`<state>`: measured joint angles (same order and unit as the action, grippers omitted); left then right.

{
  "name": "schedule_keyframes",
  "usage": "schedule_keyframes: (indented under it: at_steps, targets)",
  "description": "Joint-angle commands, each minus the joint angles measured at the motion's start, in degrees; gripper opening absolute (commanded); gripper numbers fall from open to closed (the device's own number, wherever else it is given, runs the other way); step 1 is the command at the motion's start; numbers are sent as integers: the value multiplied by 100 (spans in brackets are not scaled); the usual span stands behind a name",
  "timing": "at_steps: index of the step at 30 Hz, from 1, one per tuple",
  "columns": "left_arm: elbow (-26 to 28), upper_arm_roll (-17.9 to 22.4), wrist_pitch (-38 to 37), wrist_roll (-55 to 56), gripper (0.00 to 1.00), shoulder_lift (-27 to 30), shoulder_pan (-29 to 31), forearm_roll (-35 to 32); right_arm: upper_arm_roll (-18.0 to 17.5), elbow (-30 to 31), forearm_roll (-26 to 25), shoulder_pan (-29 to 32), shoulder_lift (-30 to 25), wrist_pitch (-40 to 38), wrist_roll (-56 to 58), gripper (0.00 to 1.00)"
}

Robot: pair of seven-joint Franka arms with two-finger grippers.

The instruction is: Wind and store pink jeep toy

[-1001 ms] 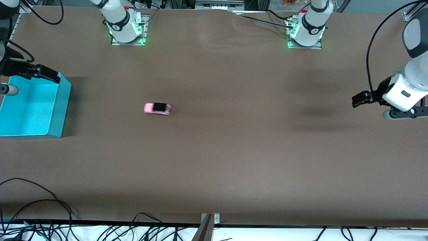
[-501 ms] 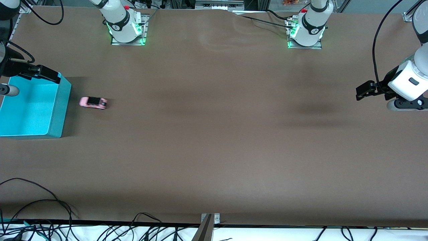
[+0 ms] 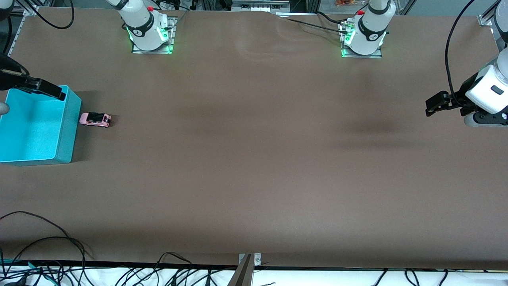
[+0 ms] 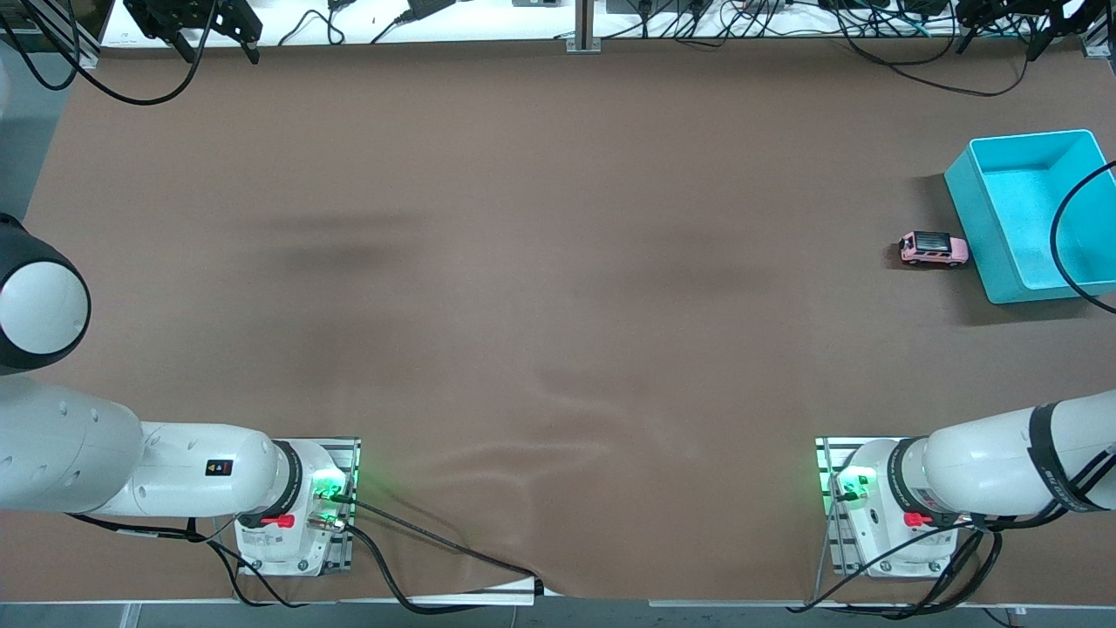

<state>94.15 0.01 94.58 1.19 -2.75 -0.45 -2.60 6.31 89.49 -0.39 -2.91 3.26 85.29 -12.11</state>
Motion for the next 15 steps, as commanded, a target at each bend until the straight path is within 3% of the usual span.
schedule_keyframes:
  at_steps: [1,9,15]
  targets:
    - [-63,51,-107,-172,100,47,1,84,2,147,83,124,-71,233,-748,100]
    - [-63,34,-159,-128,100,56,1,84,239,648,65,220,-238,471,-1468,100]
    - [-63,42,-432,-137,100,169,10,84,371,1394,30,361,-458,891,-2058,100]
